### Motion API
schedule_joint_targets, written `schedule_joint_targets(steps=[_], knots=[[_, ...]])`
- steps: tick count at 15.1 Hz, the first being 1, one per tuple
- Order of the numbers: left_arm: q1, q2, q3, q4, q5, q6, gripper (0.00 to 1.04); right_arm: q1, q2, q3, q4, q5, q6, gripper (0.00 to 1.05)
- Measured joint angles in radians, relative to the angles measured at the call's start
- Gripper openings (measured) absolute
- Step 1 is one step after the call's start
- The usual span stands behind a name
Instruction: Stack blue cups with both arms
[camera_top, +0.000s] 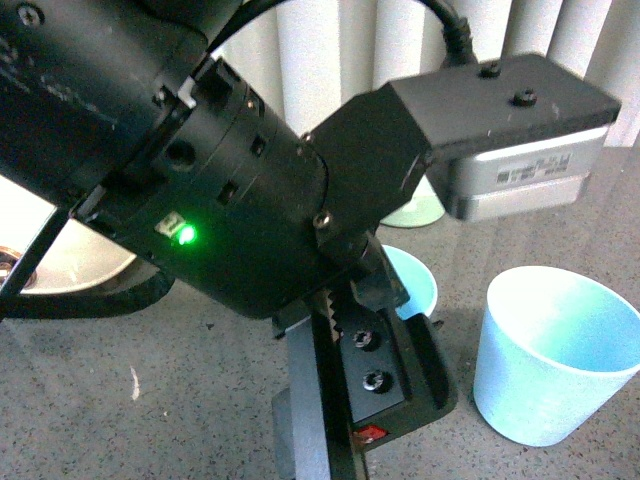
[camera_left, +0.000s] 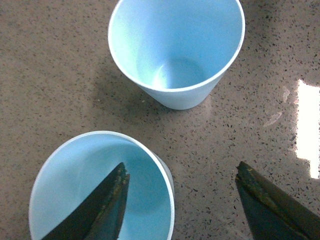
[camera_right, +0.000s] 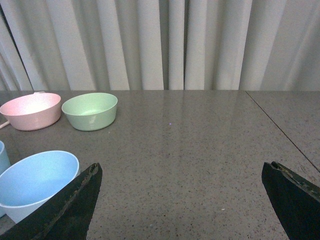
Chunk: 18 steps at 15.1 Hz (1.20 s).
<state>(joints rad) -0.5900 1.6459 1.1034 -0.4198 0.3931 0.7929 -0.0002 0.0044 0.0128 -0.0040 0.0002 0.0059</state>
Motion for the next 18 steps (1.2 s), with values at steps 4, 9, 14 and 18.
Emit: schedule_joint_targets(steps=[4, 9, 14, 18], knots=[[0.008, -0.040, 0.026, -0.023, 0.035, -0.029, 1.00, 0.000, 0.000, 0.000, 0.000, 0.000, 0.000, 0.98], [0.069, -0.100, 0.032, 0.031, 0.084, -0.089, 0.98, 0.000, 0.000, 0.000, 0.000, 0.000, 0.000, 0.98], [0.226, -0.293, -0.054, 0.175, 0.089, -0.229, 0.98, 0.000, 0.000, 0.000, 0.000, 0.000, 0.000, 0.98], [0.367, -0.533, -0.186, 0.315, 0.094, -0.425, 0.98, 0.000, 0.000, 0.000, 0.000, 0.000, 0.000, 0.98]])
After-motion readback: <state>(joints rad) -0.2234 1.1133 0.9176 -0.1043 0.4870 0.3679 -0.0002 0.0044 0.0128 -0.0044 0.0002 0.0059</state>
